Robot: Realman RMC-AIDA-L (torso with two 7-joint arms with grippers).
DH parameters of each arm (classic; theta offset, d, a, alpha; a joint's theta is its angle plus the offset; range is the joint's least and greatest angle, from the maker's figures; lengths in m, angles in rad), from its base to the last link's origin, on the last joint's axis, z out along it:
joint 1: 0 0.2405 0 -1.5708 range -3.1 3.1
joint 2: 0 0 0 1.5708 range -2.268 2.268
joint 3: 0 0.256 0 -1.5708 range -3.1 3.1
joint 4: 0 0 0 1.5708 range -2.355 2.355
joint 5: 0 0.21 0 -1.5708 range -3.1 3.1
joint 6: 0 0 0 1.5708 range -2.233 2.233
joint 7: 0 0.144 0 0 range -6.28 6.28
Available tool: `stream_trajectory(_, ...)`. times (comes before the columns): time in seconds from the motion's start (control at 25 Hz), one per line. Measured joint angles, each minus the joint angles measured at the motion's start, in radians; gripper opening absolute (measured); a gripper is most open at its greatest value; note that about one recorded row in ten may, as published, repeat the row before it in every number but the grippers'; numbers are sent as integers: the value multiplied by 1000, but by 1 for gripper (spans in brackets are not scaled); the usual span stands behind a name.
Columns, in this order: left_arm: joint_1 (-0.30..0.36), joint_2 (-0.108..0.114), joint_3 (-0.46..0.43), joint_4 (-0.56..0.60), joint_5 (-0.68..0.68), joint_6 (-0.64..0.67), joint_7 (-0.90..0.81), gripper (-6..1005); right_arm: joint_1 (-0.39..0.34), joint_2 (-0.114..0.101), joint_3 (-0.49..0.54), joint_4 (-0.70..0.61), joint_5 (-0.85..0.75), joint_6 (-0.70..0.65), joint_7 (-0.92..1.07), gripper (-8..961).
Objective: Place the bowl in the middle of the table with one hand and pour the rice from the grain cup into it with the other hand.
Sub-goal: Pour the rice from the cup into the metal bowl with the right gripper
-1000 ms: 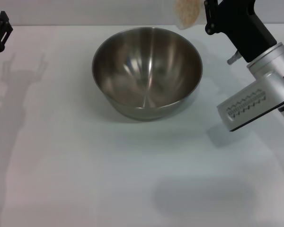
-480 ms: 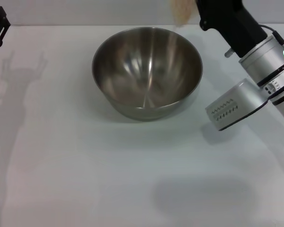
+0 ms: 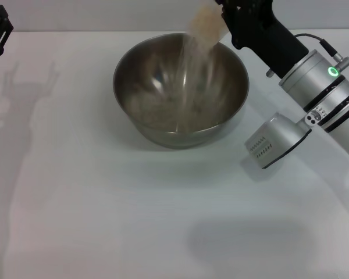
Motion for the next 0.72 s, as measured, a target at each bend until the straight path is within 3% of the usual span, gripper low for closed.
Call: stream_trajectory(0.72,-10,-2,0,0,0,-2,0,856,-5,3,0,10,-34,1,-221,8)
